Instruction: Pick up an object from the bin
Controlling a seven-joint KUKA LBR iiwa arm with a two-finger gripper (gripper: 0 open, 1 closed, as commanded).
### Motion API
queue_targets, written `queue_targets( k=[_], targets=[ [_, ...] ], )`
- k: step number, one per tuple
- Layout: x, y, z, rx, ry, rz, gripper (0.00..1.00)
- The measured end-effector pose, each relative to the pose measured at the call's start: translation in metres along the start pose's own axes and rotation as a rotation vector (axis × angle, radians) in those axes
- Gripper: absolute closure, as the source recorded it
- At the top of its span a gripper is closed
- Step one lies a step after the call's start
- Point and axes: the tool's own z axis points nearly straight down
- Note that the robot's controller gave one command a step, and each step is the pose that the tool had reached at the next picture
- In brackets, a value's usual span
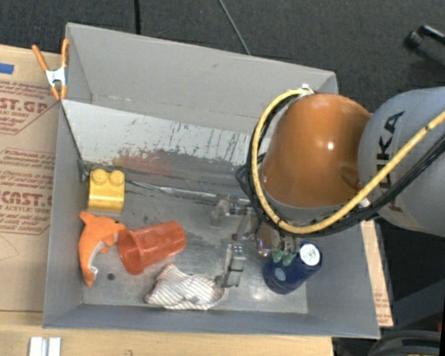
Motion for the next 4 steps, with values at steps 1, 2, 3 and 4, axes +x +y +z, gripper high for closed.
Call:
queue_targets(
  k=[1,2,3,4],
  targets=[
    [-0.002,0.000,-0.004,-0.001,-0.008,0.002,0.00],
    [0.003,0.025,0.084,-0.002,-0.012,-0.036,0.00],
    [0.007,0.041,0.087,0.001,-0.007,-0.183,0.00],
    [0.007,0.022,0.107,-0.001,-0.006,-0.115,0.00]
  ],
)
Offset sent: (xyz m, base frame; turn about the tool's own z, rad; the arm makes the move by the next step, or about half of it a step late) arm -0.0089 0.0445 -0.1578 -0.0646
